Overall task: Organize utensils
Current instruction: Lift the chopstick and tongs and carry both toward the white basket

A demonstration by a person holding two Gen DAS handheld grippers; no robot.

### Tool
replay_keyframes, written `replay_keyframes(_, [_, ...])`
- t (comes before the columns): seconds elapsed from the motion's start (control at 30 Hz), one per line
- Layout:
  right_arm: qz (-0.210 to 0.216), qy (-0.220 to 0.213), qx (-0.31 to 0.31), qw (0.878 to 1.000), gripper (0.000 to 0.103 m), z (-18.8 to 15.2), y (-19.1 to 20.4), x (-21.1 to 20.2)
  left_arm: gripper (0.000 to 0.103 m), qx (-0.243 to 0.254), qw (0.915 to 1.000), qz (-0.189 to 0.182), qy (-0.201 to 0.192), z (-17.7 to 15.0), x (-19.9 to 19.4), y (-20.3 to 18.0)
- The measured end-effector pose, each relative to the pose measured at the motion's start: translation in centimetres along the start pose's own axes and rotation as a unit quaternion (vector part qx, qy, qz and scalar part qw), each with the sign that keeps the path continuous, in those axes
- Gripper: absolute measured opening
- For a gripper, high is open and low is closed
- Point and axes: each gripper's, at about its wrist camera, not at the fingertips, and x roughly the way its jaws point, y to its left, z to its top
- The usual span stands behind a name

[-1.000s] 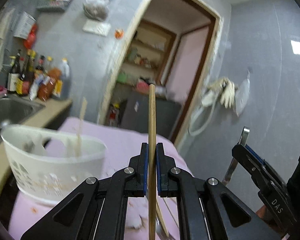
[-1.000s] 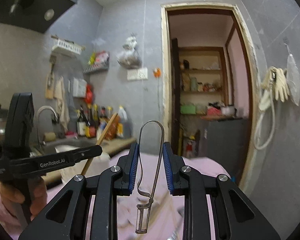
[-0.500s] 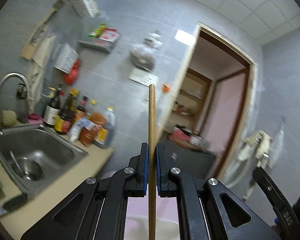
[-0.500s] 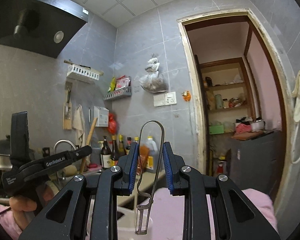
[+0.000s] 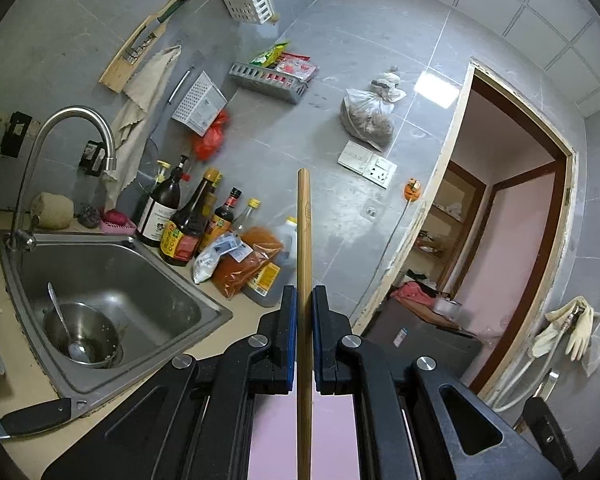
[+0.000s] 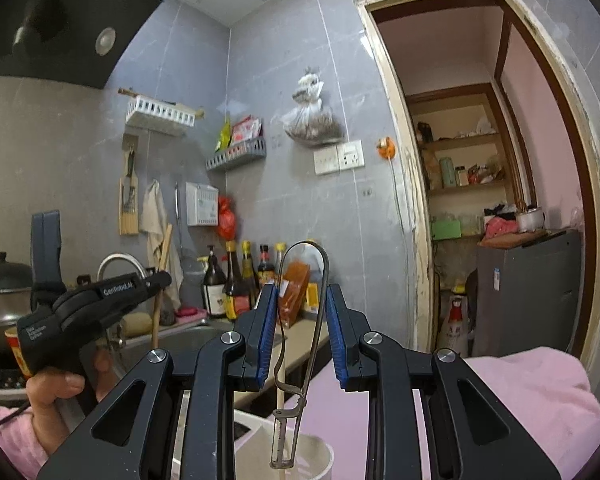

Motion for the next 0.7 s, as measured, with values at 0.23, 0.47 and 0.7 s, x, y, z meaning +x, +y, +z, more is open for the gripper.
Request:
replay_keyframes(0.23, [0.004,0.034,-0.005,0.999,0.022,-1.9,0.1,1.1,0.005,0.02,0.9998,0.007,-0.001,-1.5,-1.0,-0.7])
replay_keyframes(0.47, [0.007,0.061,-0.01,0.998,0.022,-3.2,0.2,1.5,0.005,0.025,0.9995,0.013,0.013,-3.3,-1.5,-0.7])
replay_keyframes(0.7, [0.013,0.075,-0.018,0.997,0.023,-3.9,0.7,1.8,0.005,0.033,0.9991,0.017,0.019,-4.3,-2.2,-0.9])
